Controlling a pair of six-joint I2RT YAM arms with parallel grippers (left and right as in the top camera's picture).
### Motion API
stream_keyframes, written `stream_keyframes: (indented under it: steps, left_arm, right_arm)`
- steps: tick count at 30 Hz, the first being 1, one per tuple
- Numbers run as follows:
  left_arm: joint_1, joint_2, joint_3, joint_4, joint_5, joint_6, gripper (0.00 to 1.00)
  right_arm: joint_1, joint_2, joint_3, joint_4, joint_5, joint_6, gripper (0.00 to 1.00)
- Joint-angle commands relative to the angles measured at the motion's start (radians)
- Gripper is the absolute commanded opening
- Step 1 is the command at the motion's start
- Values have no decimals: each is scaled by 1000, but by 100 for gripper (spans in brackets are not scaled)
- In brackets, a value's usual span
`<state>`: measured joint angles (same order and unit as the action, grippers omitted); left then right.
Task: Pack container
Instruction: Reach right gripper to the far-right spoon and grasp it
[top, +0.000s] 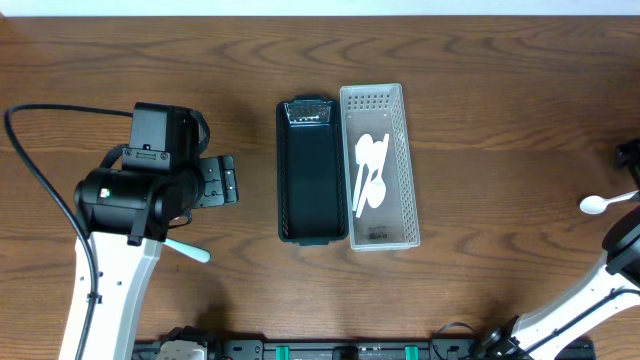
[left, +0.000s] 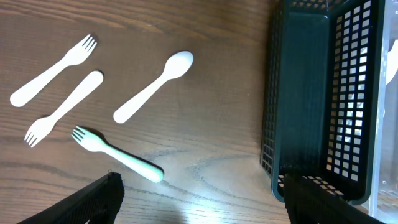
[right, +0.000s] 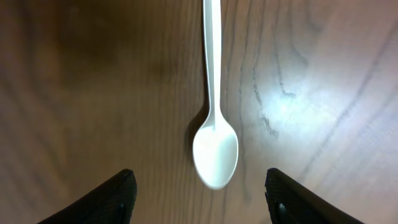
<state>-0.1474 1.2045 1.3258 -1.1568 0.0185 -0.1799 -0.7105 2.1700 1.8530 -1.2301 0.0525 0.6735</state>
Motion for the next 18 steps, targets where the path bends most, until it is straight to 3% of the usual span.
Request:
stream_keyframes:
  steps: [1, 18]
  left_arm:
    - [0, 8, 11, -5, -9, 2, 84]
    - [0, 11, 11, -6, -8, 2, 85]
  right_arm:
    - [-24, 18, -71, 44, -2, -36, 69]
    - [-38, 26, -167, 192, -3, -122, 65]
